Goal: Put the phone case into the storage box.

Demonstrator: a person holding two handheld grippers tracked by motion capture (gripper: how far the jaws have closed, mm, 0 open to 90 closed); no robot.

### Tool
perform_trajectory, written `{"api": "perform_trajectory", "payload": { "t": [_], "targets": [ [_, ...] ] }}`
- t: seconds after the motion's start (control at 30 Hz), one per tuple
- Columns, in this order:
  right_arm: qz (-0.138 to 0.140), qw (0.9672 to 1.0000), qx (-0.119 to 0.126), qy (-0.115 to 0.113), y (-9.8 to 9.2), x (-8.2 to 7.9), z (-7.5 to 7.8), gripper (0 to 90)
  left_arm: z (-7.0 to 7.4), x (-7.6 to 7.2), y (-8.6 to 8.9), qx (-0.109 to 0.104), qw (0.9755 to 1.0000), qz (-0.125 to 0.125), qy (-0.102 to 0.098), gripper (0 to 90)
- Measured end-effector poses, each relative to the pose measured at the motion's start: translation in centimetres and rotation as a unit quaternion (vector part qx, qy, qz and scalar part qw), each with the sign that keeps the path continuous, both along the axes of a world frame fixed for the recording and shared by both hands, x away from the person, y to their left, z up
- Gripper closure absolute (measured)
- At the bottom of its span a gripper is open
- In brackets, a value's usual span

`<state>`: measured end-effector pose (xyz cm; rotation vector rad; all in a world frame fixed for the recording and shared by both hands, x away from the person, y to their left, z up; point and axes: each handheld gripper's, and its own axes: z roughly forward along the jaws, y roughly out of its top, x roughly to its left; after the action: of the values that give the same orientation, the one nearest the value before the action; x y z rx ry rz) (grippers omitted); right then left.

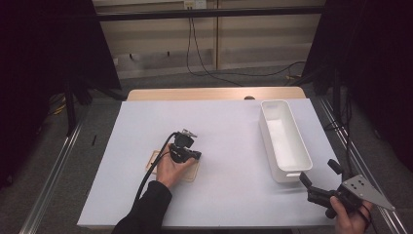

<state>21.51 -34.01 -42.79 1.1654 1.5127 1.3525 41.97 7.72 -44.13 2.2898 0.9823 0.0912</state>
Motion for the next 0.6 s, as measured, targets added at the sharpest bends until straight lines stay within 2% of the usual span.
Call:
{"api": "perform_trajectory", "payload": {
  "t": [0.23, 0.4, 0.6],
  "targets": [
    [0.001, 1.0, -0.001, 0.0, 0.0, 0.0, 0.0, 0.0, 0.1, -0.8, 0.3, 0.001, 1.0, -0.007, 0.005, 90.0],
    [0.001, 1.0, -0.001, 0.0, 0.0, 0.0, 0.0, 0.0, 0.0, -1.3, 0.8, -0.01, 0.9998, -0.009, 0.012, 90.0],
    [0.001, 1.0, -0.001, 0.0, 0.0, 0.0, 0.0, 0.0, 0.1, -2.3, 1.1, -0.003, 0.9998, -0.016, 0.006, 90.0]
  ]
}}
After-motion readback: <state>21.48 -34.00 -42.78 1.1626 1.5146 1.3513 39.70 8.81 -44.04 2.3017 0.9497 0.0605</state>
